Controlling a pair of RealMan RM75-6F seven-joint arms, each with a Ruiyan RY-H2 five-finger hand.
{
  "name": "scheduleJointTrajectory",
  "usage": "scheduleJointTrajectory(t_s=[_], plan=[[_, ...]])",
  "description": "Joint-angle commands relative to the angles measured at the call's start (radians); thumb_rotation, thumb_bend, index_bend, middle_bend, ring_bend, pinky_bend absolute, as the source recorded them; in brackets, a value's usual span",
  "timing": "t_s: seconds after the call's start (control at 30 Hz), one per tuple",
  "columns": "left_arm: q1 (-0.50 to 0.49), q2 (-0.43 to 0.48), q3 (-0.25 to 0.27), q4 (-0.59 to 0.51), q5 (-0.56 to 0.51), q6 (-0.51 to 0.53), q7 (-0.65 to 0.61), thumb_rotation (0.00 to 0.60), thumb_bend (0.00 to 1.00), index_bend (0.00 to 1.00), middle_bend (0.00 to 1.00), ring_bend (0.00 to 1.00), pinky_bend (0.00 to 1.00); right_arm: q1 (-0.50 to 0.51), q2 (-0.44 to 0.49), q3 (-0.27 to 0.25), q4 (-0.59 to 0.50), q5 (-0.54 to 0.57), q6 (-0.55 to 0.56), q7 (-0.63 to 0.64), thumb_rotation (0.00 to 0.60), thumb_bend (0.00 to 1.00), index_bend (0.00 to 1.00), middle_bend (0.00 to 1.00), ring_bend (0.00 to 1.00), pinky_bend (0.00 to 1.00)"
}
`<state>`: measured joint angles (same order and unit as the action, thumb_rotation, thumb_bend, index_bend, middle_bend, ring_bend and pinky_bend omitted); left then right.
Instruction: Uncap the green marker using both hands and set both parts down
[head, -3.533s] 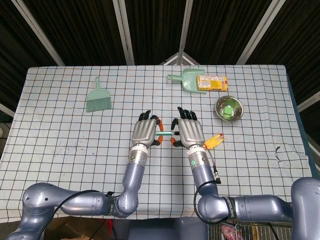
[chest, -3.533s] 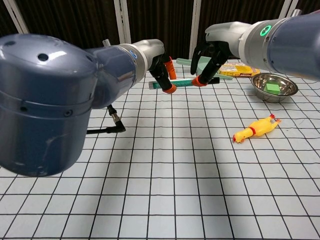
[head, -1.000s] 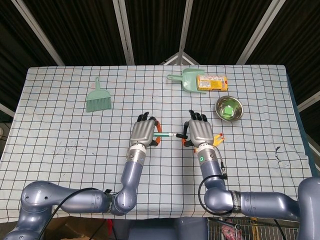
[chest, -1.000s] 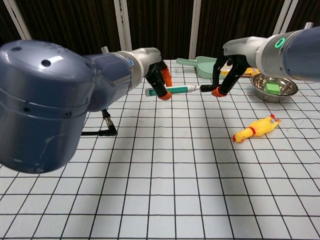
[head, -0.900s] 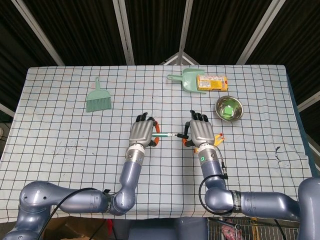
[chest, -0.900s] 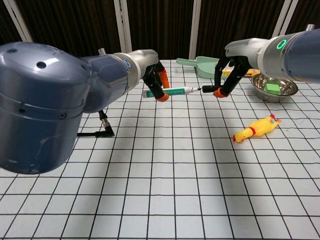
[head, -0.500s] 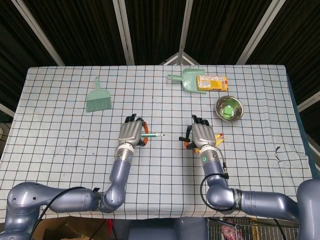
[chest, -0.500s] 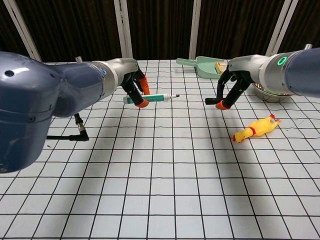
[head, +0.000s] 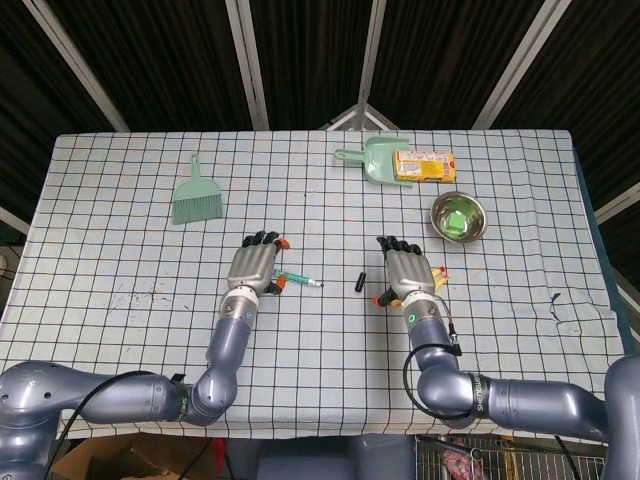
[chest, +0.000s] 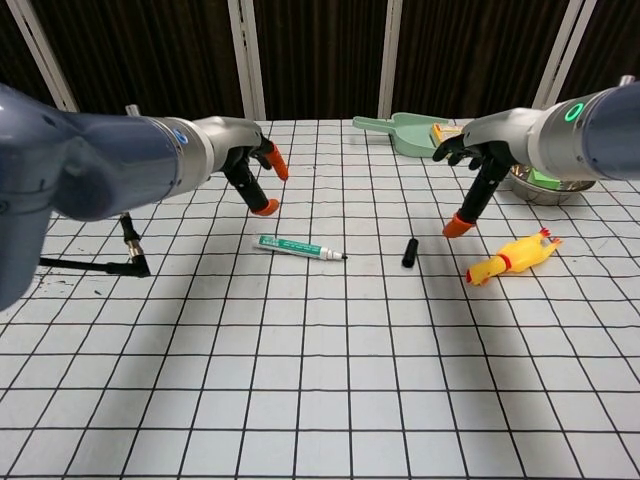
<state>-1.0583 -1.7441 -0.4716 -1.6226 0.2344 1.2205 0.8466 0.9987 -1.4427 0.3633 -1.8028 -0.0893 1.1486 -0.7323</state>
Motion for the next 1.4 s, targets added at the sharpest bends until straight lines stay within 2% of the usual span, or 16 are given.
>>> scheduleJointTrajectory(t_s=[0.03, 0.07, 0.13, 0.23, 0.33, 0.4, 0.5, 0.57, 0.6, 0.67, 0.7, 0.8, 1.07, 1.2, 1.3, 1.4], plan=[[0.022, 0.074, -0.011, -0.107, -0.009, 0.054, 0.016, 0.600, 0.52, 0.09, 0.03, 0.00, 0.00, -0.003, 0.024, 0.006, -0.023, -0.006, 0.018, 0.004, 0.600, 0.17, 0.03, 0.00, 0.00, 0.00], [0.033, 0.103, -0.012, -0.154, -0.006, 0.074, 0.019, 0.600, 0.48, 0.05, 0.02, 0.00, 0.00, -0.007, 0.039, 0.008, -0.037, -0.011, 0.025, 0.005, 0.600, 0.16, 0.03, 0.00, 0.00, 0.00], [0.052, 0.151, -0.013, -0.223, -0.003, 0.108, 0.025, 0.600, 0.43, 0.04, 0.01, 0.00, 0.00, -0.015, 0.065, 0.013, -0.057, -0.025, 0.038, 0.013, 0.600, 0.16, 0.02, 0.00, 0.00, 0.00], [0.099, 0.261, 0.000, -0.373, 0.031, 0.194, 0.043, 0.600, 0.42, 0.07, 0.01, 0.00, 0.00, -0.053, 0.122, 0.017, -0.087, -0.125, 0.062, 0.061, 0.600, 0.16, 0.02, 0.00, 0.00, 0.00], [0.151, 0.348, 0.022, -0.486, 0.081, 0.256, 0.036, 0.600, 0.42, 0.10, 0.01, 0.00, 0.00, -0.100, 0.171, -0.007, -0.100, -0.245, 0.078, 0.103, 0.600, 0.16, 0.02, 0.00, 0.00, 0.00], [0.203, 0.415, 0.056, -0.564, 0.147, 0.296, 0.015, 0.600, 0.42, 0.12, 0.01, 0.00, 0.00, -0.147, 0.218, -0.039, -0.105, -0.338, 0.074, 0.140, 0.600, 0.16, 0.02, 0.00, 0.00, 0.00], [0.286, 0.500, 0.143, -0.642, 0.269, 0.337, -0.013, 0.600, 0.42, 0.13, 0.02, 0.00, 0.00, -0.213, 0.284, -0.093, -0.105, -0.472, 0.039, 0.201, 0.600, 0.16, 0.02, 0.00, 0.00, 0.00], [0.361, 0.557, 0.230, -0.672, 0.394, 0.360, -0.056, 0.600, 0.43, 0.15, 0.02, 0.00, 0.00, -0.269, 0.331, -0.139, -0.093, -0.589, 0.024, 0.257, 0.600, 0.16, 0.02, 0.00, 0.00, 0.00], [0.405, 0.588, 0.279, -0.677, 0.468, 0.365, -0.092, 0.600, 0.43, 0.16, 0.02, 0.00, 0.00, -0.302, 0.351, -0.162, -0.084, -0.658, 0.020, 0.301, 0.600, 0.16, 0.02, 0.00, 0.00, 0.00], [0.483, 0.632, 0.341, -0.663, 0.565, 0.379, -0.183, 0.600, 0.43, 0.16, 0.02, 0.00, 0.00, -0.353, 0.388, -0.194, -0.076, -0.741, 0.017, 0.367, 0.600, 0.16, 0.03, 0.00, 0.00, 0.00], [0.555, 0.670, 0.392, -0.637, 0.635, 0.385, -0.285, 0.600, 0.43, 0.16, 0.02, 0.00, 0.00, -0.398, 0.427, -0.218, -0.083, -0.789, 0.019, 0.422, 0.600, 0.16, 0.03, 0.00, 0.00, 0.00], [0.627, 0.716, 0.455, -0.564, 0.765, 0.342, -0.439, 0.600, 0.43, 0.16, 0.02, 0.00, 0.00, -0.445, 0.472, -0.244, -0.078, -0.870, 0.005, 0.503, 0.600, 0.16, 0.04, 0.00, 0.00, 0.00], [0.707, 0.730, 0.506, -0.440, 0.880, 0.310, -0.585, 0.600, 0.43, 0.17, 0.02, 0.00, 0.00, -0.526, 0.539, -0.283, -0.070, -0.973, 0.007, 0.615, 0.600, 0.16, 0.04, 0.00, 0.00, 0.00], [0.757, 0.728, 0.521, -0.384, 0.949, 0.337, -0.628, 0.600, 0.43, 0.18, 0.02, 0.00, 0.00, -0.586, 0.576, -0.304, -0.047, -1.046, 0.034, 0.694, 0.600, 0.16, 0.04, 0.00, 0.00, 0.00], [0.811, 0.747, 0.535, -0.342, 1.007, 0.358, -0.752, 0.600, 0.43, 0.20, 0.02, 0.00, 0.00, -0.644, 0.603, -0.329, -0.050, -1.135, 0.091, 0.753, 0.600, 0.16, 0.05, 0.00, 0.00, 0.00], [0.831, 0.757, 0.539, -0.316, 1.035, 0.343, -0.801, 0.600, 0.43, 0.21, 0.02, 0.00, 0.00, -0.682, 0.606, -0.343, -0.041, -1.194, 0.124, 0.801, 0.600, 0.16, 0.05, 0.00, 0.00, 0.00]])
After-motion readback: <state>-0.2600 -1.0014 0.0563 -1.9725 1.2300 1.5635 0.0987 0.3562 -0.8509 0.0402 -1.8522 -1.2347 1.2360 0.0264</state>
